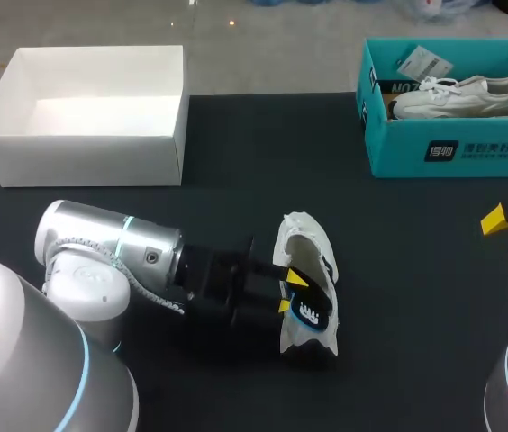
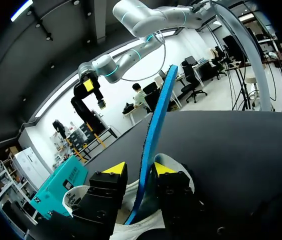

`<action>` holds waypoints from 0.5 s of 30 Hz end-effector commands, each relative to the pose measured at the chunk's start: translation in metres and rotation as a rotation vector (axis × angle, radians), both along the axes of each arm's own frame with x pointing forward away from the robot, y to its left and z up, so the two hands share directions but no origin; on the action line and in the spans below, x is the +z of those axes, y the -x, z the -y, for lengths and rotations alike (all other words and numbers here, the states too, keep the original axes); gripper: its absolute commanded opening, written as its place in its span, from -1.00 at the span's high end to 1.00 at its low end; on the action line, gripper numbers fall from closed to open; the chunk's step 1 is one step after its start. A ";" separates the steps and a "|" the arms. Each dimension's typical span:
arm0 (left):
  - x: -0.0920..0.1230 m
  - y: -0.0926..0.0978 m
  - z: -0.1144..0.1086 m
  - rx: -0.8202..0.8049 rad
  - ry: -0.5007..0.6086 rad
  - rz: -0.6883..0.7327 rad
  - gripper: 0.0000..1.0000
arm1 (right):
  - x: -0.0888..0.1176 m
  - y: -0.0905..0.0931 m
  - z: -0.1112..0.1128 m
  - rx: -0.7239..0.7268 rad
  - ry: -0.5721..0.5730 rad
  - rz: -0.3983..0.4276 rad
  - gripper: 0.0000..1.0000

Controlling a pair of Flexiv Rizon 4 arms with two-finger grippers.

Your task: Take the shoe out of the shoebox, open the shoe tongue, remove and reinsert the insole, then place the shoe into the shoebox

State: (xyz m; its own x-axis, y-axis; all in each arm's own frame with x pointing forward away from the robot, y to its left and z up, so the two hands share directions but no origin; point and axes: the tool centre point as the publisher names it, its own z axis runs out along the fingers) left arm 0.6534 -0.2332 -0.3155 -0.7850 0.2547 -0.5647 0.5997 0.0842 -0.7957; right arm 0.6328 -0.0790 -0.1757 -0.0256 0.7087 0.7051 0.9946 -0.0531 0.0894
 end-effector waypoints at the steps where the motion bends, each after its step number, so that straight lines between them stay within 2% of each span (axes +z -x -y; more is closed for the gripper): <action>1: -0.004 -0.001 0.000 -0.007 -0.071 0.005 1.00 | 0.001 0.010 0.000 -0.054 0.001 0.052 -1.00; 15: -0.033 -0.014 -0.002 0.011 -0.180 0.014 1.00 | 0.001 0.010 0.000 -0.054 0.001 0.052 -1.00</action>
State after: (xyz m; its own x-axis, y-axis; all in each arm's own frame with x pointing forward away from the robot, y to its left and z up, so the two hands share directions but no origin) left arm 0.6644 -0.2275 -0.3445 -0.7786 0.3397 -0.5276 0.6109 0.2184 -0.7610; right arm 0.6328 -0.0790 -0.1757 -0.0256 0.7086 0.7051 0.9946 -0.0530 0.0894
